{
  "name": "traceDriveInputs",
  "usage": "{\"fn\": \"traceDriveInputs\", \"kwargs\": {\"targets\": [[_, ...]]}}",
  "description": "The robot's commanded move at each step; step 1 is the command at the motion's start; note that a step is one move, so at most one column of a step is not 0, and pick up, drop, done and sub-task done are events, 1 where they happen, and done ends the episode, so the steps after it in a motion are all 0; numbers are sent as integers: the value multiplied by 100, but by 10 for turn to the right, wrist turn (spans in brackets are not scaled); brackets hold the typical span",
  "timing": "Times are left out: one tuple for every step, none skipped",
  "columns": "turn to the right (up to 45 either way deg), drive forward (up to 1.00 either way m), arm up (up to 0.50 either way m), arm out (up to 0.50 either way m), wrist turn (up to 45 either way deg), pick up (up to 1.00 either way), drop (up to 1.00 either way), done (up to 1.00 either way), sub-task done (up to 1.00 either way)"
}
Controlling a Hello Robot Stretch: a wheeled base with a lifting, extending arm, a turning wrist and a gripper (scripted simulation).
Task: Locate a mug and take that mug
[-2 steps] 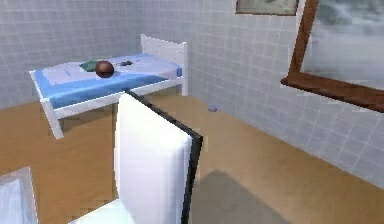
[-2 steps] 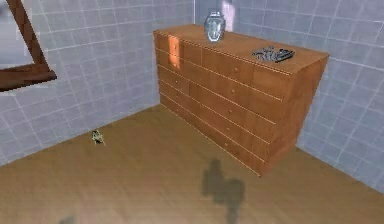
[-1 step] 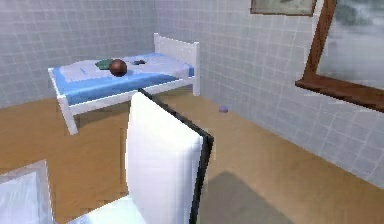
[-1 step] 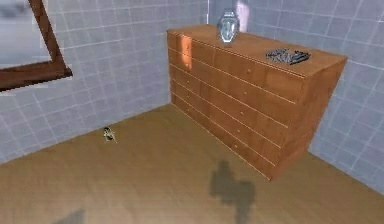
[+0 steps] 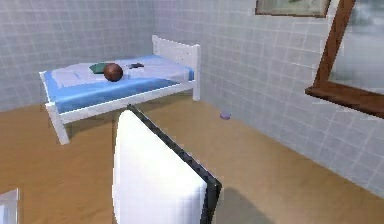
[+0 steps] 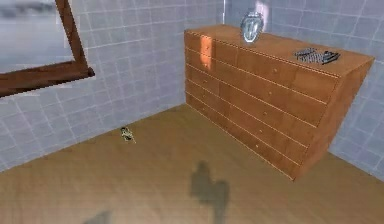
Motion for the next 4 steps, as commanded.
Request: {"fn": "traceDriveInputs", "kwargs": {"targets": [[-450, 0, 0, 0, 0, 0, 0, 0, 0], [-450, 0, 0, 0, 0, 0, 0, 0, 0], [-450, 0, 0, 0, 0, 0, 0, 0, 0], [-210, 0, 0, 0, 0, 0, 0, 0, 0]]}}
